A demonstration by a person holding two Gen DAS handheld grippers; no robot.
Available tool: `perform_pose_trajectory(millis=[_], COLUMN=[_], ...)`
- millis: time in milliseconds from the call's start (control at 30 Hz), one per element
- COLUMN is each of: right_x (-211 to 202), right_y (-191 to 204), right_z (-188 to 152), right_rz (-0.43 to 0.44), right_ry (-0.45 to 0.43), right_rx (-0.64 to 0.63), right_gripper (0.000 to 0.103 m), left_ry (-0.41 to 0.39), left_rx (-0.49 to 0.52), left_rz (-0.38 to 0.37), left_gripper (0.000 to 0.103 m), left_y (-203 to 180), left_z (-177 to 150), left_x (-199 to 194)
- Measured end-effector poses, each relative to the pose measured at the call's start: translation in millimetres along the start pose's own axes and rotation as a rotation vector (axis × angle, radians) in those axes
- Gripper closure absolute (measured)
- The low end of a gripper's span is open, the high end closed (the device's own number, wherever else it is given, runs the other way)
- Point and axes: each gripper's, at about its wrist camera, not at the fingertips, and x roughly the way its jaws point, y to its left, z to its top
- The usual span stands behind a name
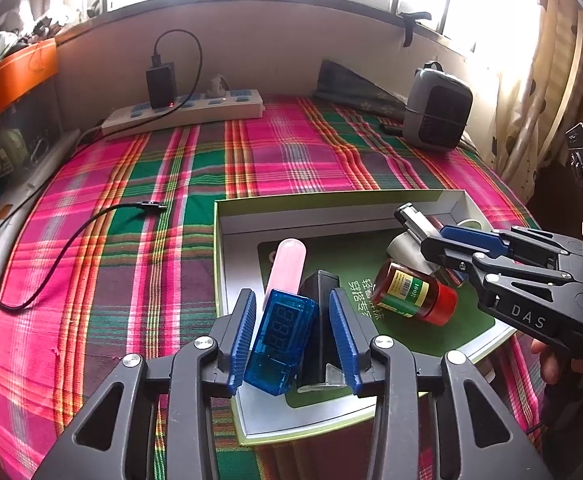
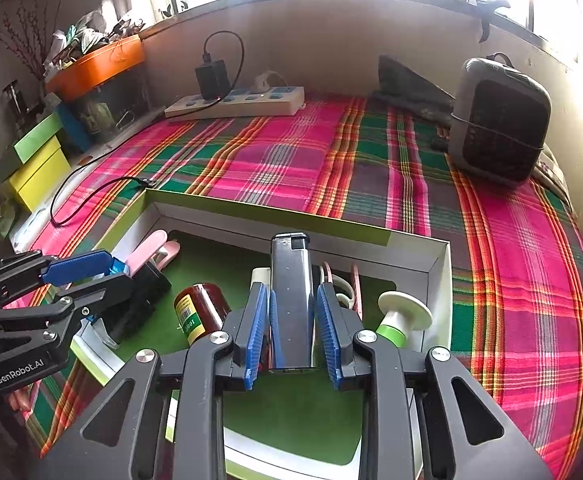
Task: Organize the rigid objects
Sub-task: 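Lower the blue tester into the tray with the left gripper while the right lowers the bar, then open both grippers and withdraw them from the tray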
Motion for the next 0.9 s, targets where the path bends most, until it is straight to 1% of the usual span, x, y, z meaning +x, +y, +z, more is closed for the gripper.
perform_pose_trajectory(millis=[333,667,900], right_x=[-8,-27,-44], right_y=[1,1,4], right_z=[-1,-9,-19], right_rz=[-0.002,-0.009,-0.014], right_ry=[-0.023,-0.047,-0.057], right_rx=[0.002,0.023,0.023], right_gripper=[0.073,0.073,0.072], left_ry=[-0.011,-0.049,-0.055], left_rx=[0.003,0.007,0.008], left_rz=[0.017,0.004,-0.004], left_gripper=[0.065,0.065,0.065], left_y=[-2,-9,-15], left_z=[-2,-8,-18], left_x=[-8,-32,-46])
